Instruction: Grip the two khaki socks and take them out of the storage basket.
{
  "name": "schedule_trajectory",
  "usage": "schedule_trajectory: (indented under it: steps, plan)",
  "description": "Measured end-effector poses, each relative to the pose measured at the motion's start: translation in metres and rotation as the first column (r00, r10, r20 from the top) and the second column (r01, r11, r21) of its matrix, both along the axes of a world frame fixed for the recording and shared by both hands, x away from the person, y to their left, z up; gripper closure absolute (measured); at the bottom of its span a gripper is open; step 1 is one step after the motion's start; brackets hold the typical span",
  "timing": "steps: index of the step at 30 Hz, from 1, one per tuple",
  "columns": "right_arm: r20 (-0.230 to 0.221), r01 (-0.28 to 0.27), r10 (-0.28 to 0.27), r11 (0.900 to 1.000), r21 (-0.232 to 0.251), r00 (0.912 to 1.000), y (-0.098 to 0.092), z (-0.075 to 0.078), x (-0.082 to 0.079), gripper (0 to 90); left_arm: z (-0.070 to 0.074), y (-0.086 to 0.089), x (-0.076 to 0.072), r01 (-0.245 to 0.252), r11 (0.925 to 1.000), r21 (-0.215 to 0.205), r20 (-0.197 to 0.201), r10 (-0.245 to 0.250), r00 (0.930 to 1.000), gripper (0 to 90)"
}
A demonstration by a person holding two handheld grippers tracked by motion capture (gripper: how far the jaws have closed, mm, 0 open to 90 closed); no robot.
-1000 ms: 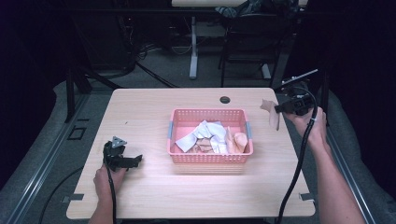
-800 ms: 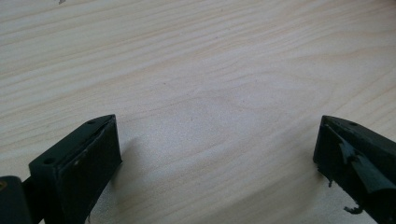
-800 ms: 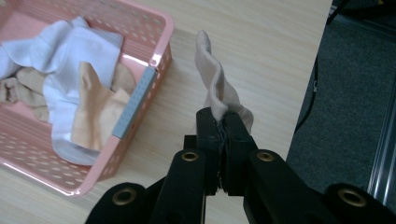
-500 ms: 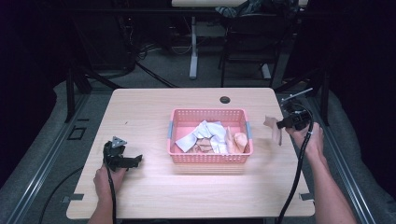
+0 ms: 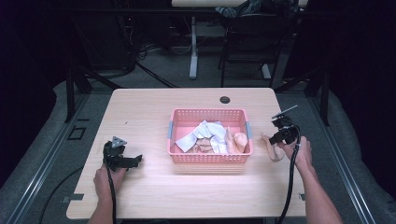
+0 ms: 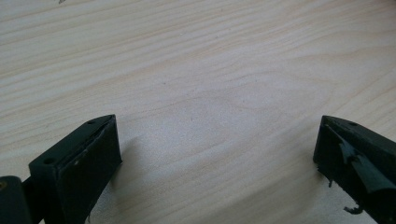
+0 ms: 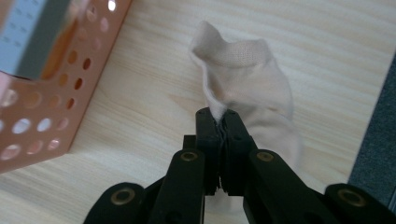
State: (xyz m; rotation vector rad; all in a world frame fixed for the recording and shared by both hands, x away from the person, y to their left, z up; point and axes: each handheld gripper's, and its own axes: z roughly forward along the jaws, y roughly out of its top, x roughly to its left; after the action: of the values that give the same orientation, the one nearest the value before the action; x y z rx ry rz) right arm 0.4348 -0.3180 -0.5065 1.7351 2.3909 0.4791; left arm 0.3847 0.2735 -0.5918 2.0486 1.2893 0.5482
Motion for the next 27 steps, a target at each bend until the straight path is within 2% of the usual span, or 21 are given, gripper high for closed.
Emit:
schedule_trajectory:
  steps: [3, 4, 5, 6, 7, 8, 12, 16, 21, 27]
  plan:
    - [0.001, 0.018, -0.018, 1.0, 0.023, 0.9998, 0.002, -0.011, 0.001, 87.6, 0.0, 0.0, 0.0, 0.0, 1.0, 0.0, 0.0, 0.0, 1.0, 0.3]
    - [-0.007, 0.012, -0.012, 0.999, 0.033, 0.9999, 0.001, -0.014, 0.001, 87.5, 0.0, 0.0, 0.0, -0.001, 1.0, 0.0, 0.001, 0.001, 1.0, 0.3]
    - [-0.019, 0.004, -0.003, 1.0, 0.022, 0.9998, 0.001, -0.016, 0.001, 87.5, 0.0, 0.0, 0.0, -0.001, 1.0, 0.0, 0.0, 0.001, 1.0, 0.3]
    - [-0.011, 0.018, -0.017, 0.999, 0.034, 0.9998, 0.003, -0.02, 0.001, 87.4, 0.0, 0.0, 0.0, 0.0, 1.0, 0.0, 0.0, 0.0, 1.0, 0.3]
    - [-0.027, 0.008, -0.006, 0.999, 0.045, 0.9996, 0.002, -0.021, 0.002, 87.4, 0.0, 0.0, 0.0, 0.0, 1.0, 0.0, 0.0, 0.0, 1.0, 0.3]
    - [-0.018, 0.017, -0.016, 0.999, 0.048, 0.9997, 0.003, -0.023, 0.002, 87.3, 0.0, 0.0, 0.0, 0.0, 1.0, 0.0, 0.0, 0.0, 1.0, 0.3]
    - [-0.035, 0.0, 0.002, 0.999, 0.035, 0.9994, 0.005, -0.026, 0.002, 86.2, 0.0, 0.0, 0.0, 0.0, 1.0, 0.0, 0.0, 0.0, 1.0, 0.3]
    - [0.001, 0.02, -0.021, 0.997, 0.076, 0.9998, 0.001, -0.017, -0.003, 62.0, 0.0, 0.0, 0.0, 0.0, 1.0, -0.001, 0.0, 0.0, 1.0, 0.3]
    - [0.041, 0.034, -0.037, 0.996, 0.081, 0.9985, 0.001, -0.001, -0.007, 31.7, 0.0, 0.0, 0.0, 0.0, 1.0, 0.0, 0.0, 0.0, 1.0, 0.3]
    - [0.068, -0.001, -0.004, 0.997, 0.081, 0.9977, 0.011, 0.021, -0.01, 20.0, 0.0, 0.0, 0.0, 0.0, 1.0, 0.0, 0.0, 0.0, 1.0, 0.3]
